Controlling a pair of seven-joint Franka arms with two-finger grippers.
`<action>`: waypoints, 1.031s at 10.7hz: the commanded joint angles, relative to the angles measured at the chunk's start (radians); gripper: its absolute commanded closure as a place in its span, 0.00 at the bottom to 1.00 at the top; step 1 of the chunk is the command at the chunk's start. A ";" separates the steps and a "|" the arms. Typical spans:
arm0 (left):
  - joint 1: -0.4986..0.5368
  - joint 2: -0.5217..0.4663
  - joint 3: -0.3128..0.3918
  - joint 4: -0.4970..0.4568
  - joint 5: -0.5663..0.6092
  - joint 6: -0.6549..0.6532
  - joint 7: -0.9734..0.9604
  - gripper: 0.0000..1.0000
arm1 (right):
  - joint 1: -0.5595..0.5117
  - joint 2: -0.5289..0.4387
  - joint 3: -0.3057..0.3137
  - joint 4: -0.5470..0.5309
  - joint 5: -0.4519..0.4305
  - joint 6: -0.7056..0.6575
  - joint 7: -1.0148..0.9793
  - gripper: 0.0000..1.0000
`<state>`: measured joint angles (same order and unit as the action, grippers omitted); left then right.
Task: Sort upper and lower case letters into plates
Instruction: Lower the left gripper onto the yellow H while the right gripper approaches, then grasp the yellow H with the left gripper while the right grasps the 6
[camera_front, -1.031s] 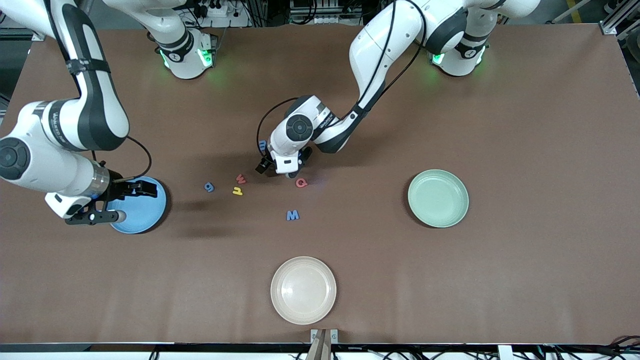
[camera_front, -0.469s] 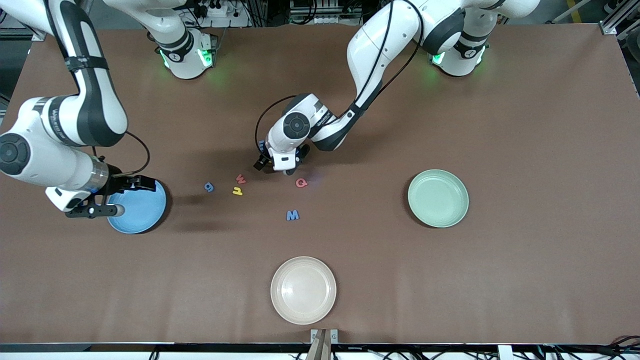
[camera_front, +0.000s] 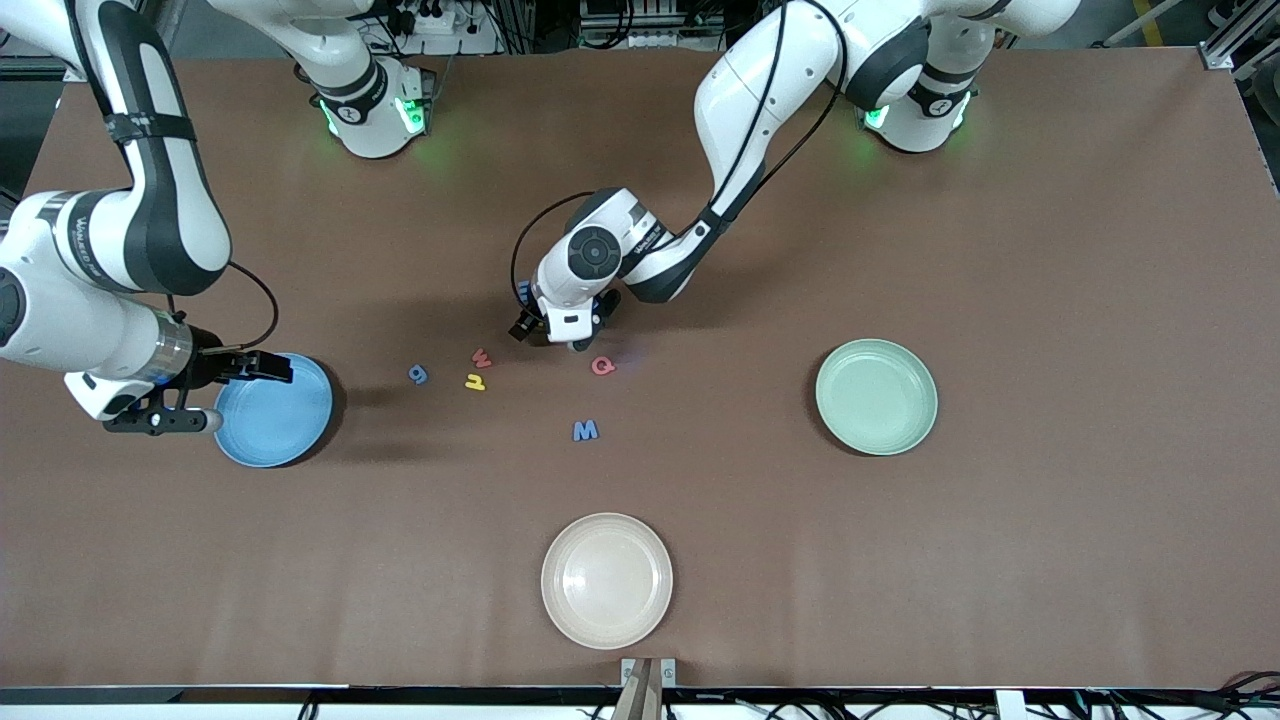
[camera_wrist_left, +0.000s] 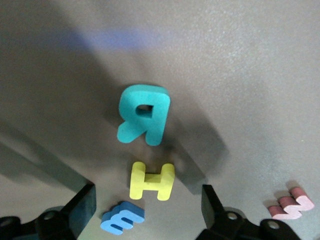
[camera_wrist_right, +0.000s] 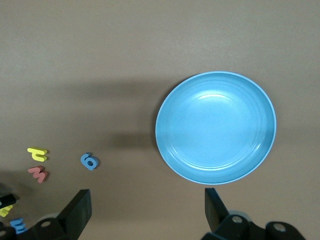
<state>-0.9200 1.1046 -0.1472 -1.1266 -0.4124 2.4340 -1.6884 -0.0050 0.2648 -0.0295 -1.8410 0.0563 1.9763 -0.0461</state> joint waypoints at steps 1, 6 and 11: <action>-0.003 0.026 0.009 0.014 -0.022 0.008 0.009 0.30 | 0.006 0.005 0.008 -0.001 -0.053 0.006 0.008 0.00; 0.001 0.021 0.011 0.010 -0.040 -0.006 0.010 0.38 | 0.074 -0.056 0.014 -0.148 -0.058 0.080 0.012 0.00; 0.018 0.012 0.011 0.008 -0.042 -0.055 0.012 0.36 | 0.164 -0.091 0.016 -0.352 -0.055 0.350 0.009 0.00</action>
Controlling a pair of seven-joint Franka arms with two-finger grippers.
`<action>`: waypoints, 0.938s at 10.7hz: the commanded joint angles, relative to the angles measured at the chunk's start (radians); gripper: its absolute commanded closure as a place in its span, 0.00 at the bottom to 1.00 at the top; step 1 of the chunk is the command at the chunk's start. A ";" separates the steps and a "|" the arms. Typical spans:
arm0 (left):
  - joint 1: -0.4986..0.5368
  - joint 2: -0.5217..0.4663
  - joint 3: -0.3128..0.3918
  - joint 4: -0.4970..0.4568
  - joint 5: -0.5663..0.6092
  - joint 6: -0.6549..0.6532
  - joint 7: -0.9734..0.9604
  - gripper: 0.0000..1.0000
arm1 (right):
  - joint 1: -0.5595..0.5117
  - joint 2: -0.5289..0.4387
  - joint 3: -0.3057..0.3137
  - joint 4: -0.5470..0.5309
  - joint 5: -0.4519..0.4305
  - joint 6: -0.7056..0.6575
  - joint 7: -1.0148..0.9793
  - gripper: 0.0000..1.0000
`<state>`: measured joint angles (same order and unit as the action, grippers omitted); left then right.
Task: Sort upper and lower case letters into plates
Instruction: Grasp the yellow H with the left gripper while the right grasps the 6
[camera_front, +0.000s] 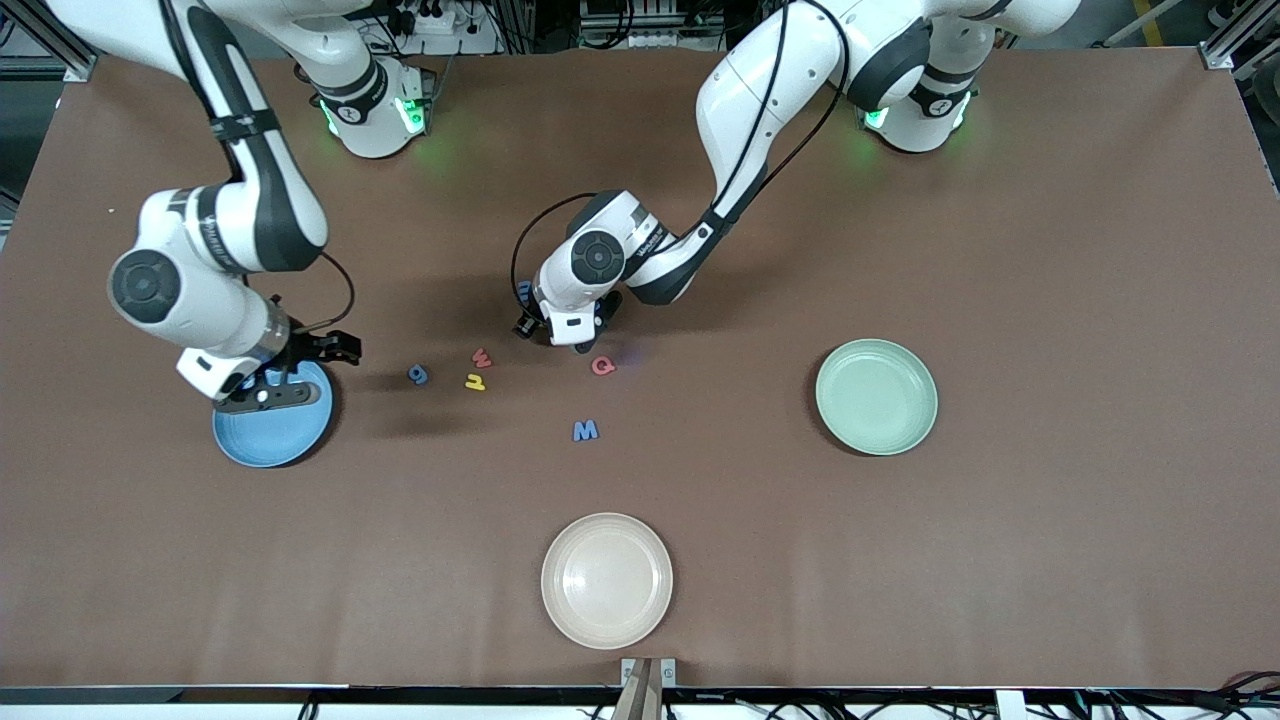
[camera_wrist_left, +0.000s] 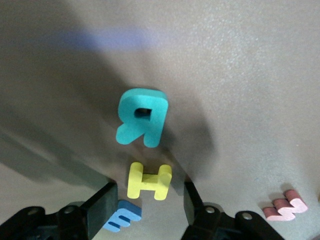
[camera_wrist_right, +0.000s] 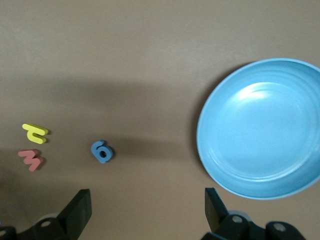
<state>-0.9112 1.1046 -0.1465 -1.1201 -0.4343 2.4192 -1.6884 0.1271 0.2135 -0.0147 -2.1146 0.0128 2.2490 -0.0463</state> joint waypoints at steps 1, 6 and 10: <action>0.012 0.012 0.010 0.002 -0.020 -0.040 0.012 0.36 | 0.045 -0.037 0.001 -0.132 -0.011 0.169 0.014 0.00; 0.017 0.012 0.011 0.000 -0.017 -0.040 0.013 0.39 | 0.103 0.055 0.001 -0.170 -0.011 0.328 0.002 0.00; 0.014 0.014 0.011 -0.001 -0.018 -0.040 0.013 0.75 | 0.115 0.147 0.002 -0.162 -0.013 0.405 -0.058 0.00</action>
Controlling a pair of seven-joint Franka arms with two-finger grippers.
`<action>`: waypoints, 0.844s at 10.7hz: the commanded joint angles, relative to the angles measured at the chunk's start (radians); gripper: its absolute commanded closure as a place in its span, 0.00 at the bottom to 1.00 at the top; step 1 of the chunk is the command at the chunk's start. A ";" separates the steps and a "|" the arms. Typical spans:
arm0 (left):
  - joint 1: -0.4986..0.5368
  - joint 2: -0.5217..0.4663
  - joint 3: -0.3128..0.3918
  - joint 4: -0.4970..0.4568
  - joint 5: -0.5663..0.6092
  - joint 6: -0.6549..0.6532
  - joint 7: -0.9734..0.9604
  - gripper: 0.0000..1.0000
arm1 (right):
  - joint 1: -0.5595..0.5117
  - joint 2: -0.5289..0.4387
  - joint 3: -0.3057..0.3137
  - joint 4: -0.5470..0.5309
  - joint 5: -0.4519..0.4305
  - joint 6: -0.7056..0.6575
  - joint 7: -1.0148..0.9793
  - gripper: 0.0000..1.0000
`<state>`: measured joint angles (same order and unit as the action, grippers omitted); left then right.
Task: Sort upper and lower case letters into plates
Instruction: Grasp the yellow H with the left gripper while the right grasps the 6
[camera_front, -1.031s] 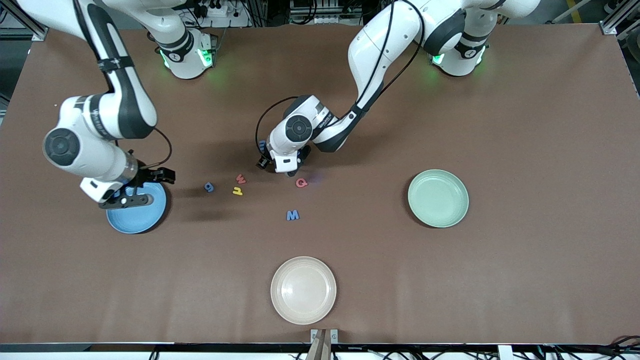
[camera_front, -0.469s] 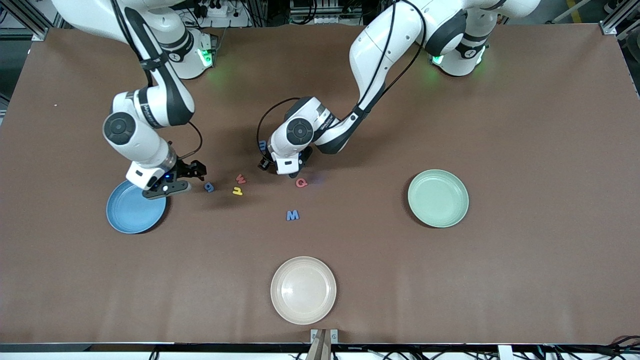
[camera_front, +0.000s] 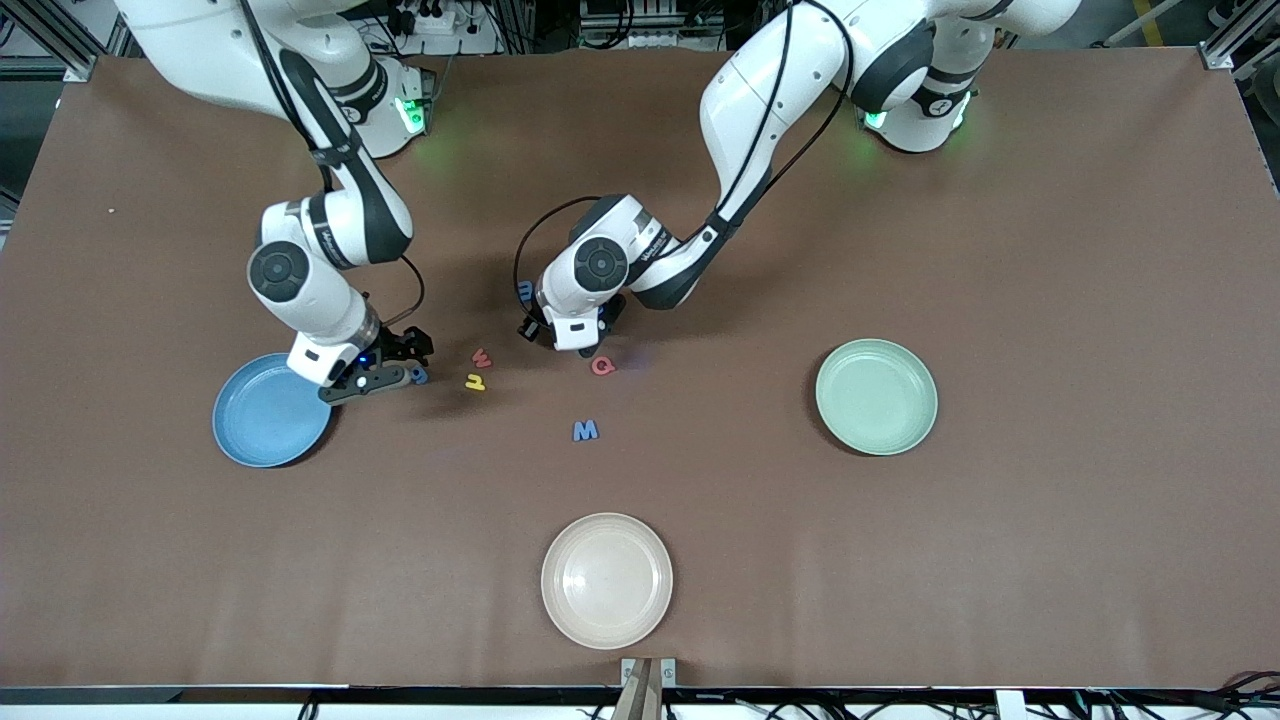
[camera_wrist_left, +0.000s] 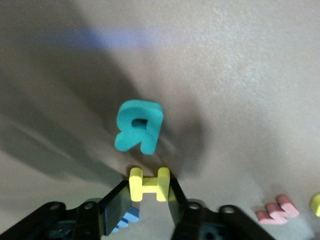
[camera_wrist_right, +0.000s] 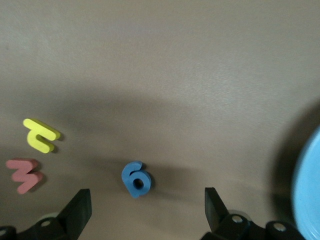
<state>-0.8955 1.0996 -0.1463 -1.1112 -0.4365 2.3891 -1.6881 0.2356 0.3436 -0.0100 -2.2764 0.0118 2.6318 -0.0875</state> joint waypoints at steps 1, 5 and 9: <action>-0.002 0.019 0.013 -0.010 -0.016 -0.010 0.011 0.78 | 0.028 0.032 -0.004 0.000 -0.012 0.022 -0.018 0.00; 0.007 -0.006 0.014 -0.009 -0.019 -0.087 0.008 0.78 | 0.045 0.084 -0.005 -0.003 -0.012 0.059 -0.009 0.00; 0.017 -0.098 0.043 -0.018 -0.054 -0.253 0.004 0.78 | 0.033 0.075 -0.007 -0.005 -0.012 0.047 -0.011 0.00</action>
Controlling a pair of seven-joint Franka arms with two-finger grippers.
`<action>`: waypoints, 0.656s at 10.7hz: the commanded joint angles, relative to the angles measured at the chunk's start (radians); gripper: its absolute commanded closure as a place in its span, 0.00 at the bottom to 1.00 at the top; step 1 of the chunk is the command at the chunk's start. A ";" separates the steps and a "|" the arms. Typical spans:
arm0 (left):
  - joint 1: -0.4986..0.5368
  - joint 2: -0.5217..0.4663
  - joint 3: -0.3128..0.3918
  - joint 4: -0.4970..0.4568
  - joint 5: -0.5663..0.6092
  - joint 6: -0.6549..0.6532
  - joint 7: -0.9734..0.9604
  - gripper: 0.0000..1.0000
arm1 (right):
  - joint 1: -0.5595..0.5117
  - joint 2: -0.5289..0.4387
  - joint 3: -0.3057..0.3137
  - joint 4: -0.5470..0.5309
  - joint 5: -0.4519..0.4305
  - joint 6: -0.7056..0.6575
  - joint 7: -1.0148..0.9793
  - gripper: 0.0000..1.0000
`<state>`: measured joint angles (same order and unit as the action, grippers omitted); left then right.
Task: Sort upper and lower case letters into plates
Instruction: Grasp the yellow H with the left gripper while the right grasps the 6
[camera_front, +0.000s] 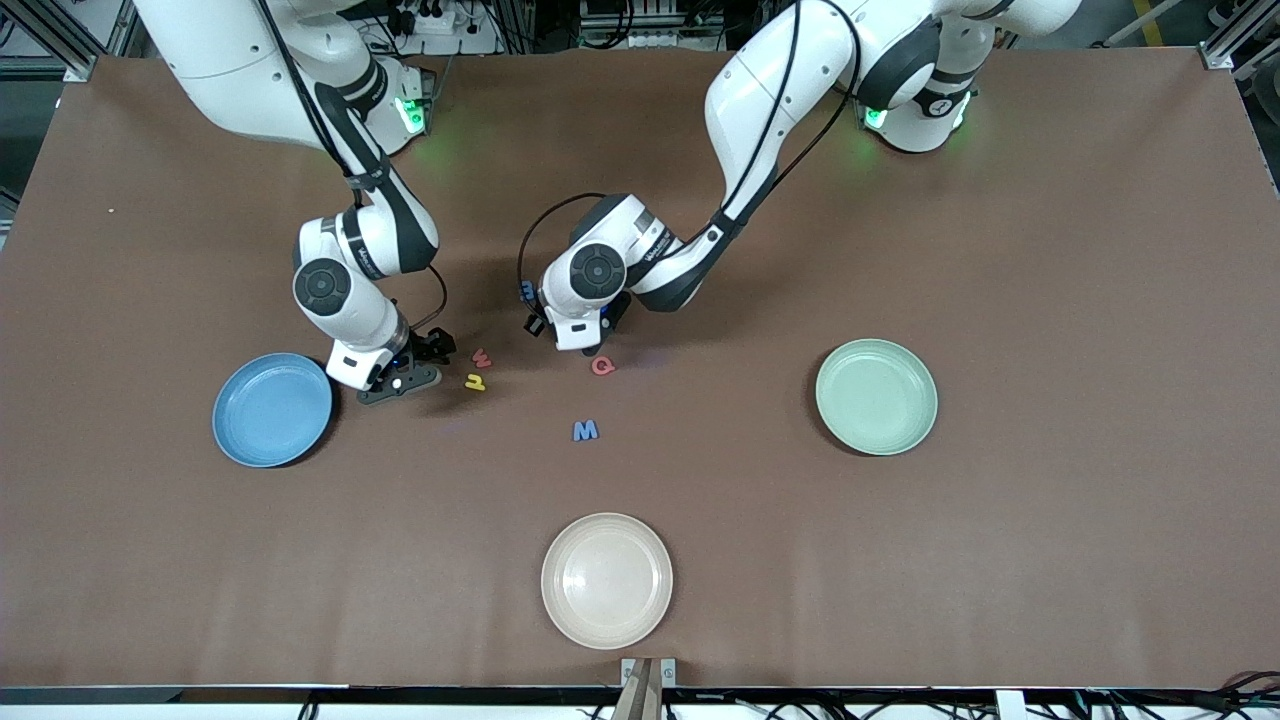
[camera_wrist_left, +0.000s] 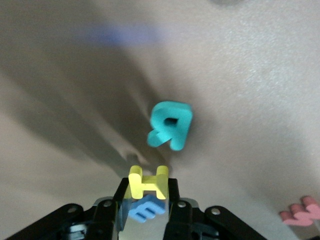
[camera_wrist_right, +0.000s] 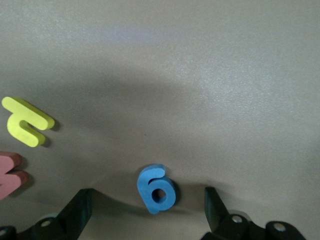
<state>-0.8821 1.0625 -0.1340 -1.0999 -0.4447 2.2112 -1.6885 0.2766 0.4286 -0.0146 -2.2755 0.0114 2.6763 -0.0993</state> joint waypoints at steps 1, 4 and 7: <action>0.003 -0.082 0.042 -0.031 -0.049 -0.117 -0.002 0.78 | -0.011 -0.014 -0.002 -0.006 -0.011 -0.001 0.001 0.00; 0.035 -0.157 0.044 -0.034 -0.048 -0.243 -0.005 0.78 | -0.010 -0.021 -0.002 -0.006 -0.011 -0.001 0.003 0.93; 0.128 -0.290 0.048 -0.162 -0.032 -0.387 0.141 0.78 | -0.013 -0.037 -0.004 -0.006 -0.011 -0.003 -0.008 1.00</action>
<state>-0.8022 0.8793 -0.0885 -1.1343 -0.4665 1.8695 -1.6360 0.2742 0.4093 -0.0221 -2.2704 0.0114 2.6763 -0.0994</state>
